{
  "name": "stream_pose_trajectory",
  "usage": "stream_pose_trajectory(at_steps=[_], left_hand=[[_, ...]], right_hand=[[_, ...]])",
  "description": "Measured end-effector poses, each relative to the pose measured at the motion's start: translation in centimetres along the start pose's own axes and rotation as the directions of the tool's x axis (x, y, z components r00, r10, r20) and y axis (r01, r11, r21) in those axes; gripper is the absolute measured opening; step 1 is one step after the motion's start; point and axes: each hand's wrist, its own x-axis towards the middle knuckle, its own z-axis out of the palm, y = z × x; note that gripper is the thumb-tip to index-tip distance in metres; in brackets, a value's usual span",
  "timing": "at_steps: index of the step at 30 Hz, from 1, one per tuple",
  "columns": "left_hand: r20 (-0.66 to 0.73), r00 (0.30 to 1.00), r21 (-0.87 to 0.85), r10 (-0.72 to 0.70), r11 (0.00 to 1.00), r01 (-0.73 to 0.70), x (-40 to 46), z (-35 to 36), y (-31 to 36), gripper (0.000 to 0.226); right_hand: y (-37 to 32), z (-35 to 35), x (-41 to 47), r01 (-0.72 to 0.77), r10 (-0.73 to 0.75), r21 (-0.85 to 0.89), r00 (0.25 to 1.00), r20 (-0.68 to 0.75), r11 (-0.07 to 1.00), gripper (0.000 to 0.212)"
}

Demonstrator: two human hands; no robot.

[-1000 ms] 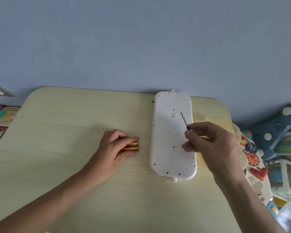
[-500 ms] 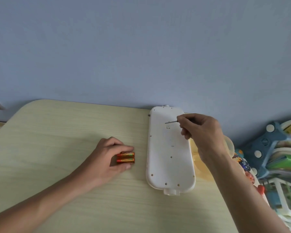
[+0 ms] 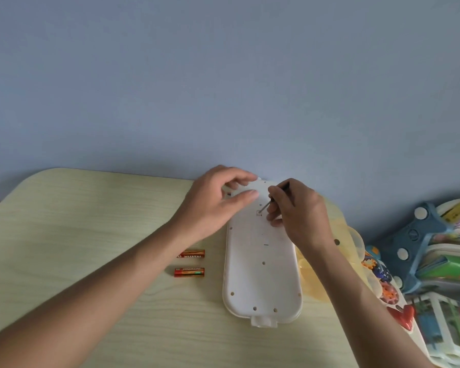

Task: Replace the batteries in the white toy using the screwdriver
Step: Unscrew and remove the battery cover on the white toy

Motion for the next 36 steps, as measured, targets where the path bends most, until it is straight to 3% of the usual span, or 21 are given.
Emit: stream_pose_trajectory(at_steps=[6, 11, 14, 16, 18, 23, 27, 30, 33, 36], left_hand=[[0.136, 0.989, -0.094, 0.063, 0.994, -0.050, 3.1, 1.9, 1.6, 0.025], [0.045, 0.998, -0.091, 0.038, 0.995, -0.034, 3.4, 2.2, 1.2, 0.010], [0.008, 1.000, -0.098, -0.004, 0.995, 0.005, 3.6, 2.4, 1.2, 0.014], [0.060, 0.998, -0.104, -0.015, 0.994, 0.021, 3.7, 2.1, 1.2, 0.010], [0.117, 0.993, -0.091, 0.008, 0.996, 0.003, 3.6, 1.8, 1.1, 0.011], [0.034, 0.999, -0.083, 0.007, 0.997, -0.005, 3.5, 2.5, 1.6, 0.006], [0.124, 0.992, -0.109, 0.016, 0.994, -0.002, 3.4, 2.3, 1.8, 0.015], [0.069, 0.998, -0.146, 0.003, 0.989, 0.007, 3.3, 2.3, 1.8, 0.011], [0.007, 1.000, -0.125, 0.004, 0.992, -0.003, 3.3, 2.9, 2.2, 0.010], [0.041, 0.999, -0.113, 0.014, 0.994, -0.010, 3.3, 3.1, 2.2, 0.009]], right_hand=[[-0.5, 0.1, 0.4, 0.057, -0.052, -0.055, 0.996, 0.077, 0.997, 0.024], [-0.5, 0.3, 0.7, -0.038, 0.030, 0.078, 0.994, 0.101, 0.996, 0.008], [-0.3, 0.4, 0.8, -0.044, 0.035, 0.094, 0.995, 0.091, 0.995, 0.008], [-0.4, 0.4, 0.7, -0.044, 0.028, 0.138, 0.993, 0.117, 0.989, 0.005], [-0.4, 0.1, 0.5, -0.044, 0.018, 0.167, 0.988, 0.154, 0.985, 0.016], [-0.2, 0.2, 0.3, -0.037, 0.021, 0.123, 0.991, 0.131, 0.992, 0.004], [0.0, -0.1, 0.4, -0.076, 0.042, 0.217, 0.986, 0.159, 0.973, 0.011], [0.3, -0.3, 0.5, -0.073, 0.033, 0.185, 0.977, 0.209, 0.980, 0.011], [0.3, -0.3, 0.7, -0.067, 0.038, 0.195, 0.989, 0.146, 0.978, 0.007], [0.2, -0.5, 0.4, -0.066, 0.029, 0.254, 0.989, 0.148, 0.965, 0.008]])
